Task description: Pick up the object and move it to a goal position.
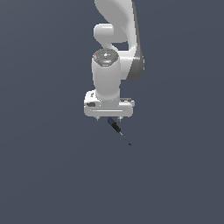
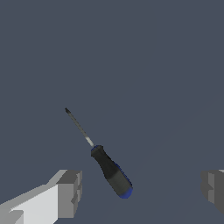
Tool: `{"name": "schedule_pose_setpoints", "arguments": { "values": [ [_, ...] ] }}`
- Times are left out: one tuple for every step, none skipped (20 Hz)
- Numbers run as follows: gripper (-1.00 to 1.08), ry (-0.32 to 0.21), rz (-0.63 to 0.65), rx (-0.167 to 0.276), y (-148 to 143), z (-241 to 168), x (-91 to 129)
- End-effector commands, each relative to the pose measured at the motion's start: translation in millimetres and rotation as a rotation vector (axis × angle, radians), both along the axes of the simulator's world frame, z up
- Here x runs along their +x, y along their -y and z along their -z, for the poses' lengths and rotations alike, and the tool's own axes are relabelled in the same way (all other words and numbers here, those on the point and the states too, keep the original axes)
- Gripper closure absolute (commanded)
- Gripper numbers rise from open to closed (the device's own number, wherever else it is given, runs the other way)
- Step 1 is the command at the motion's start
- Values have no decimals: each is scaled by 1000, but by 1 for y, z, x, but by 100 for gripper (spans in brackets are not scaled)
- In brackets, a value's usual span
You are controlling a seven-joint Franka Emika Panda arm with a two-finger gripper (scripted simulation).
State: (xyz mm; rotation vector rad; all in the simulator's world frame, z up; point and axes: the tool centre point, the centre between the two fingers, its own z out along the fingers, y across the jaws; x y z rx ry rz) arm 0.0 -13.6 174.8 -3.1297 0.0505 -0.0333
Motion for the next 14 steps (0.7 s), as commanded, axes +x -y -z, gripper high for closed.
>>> {"name": "schedule_pose_setpoints", "arguments": {
  "values": [
    [-92,0,0,0,0,0,0],
    [-92,-1,0,0,0,0,0],
    [-92,-3,-1,-1,0,1,-1],
    [-92,-7,-3,-2,0,1,-1],
    [-92,-13,-5,-4,1,2,-2],
    [-92,-20,-6,-5,1,4,-4],
    [-92,-27,-8,-7,2,5,-5],
    [-92,-34,-8,-9,3,6,-6],
    [-92,-39,-7,-10,3,6,-7],
    [-92,-42,-5,-11,4,6,-8],
    [-92,-44,-3,-11,4,6,-8],
    [-92,-44,-1,-11,4,6,-8],
    [-92,-44,0,-11,4,6,-8],
    [-92,-43,-1,-11,4,6,-8]
  ]
}}
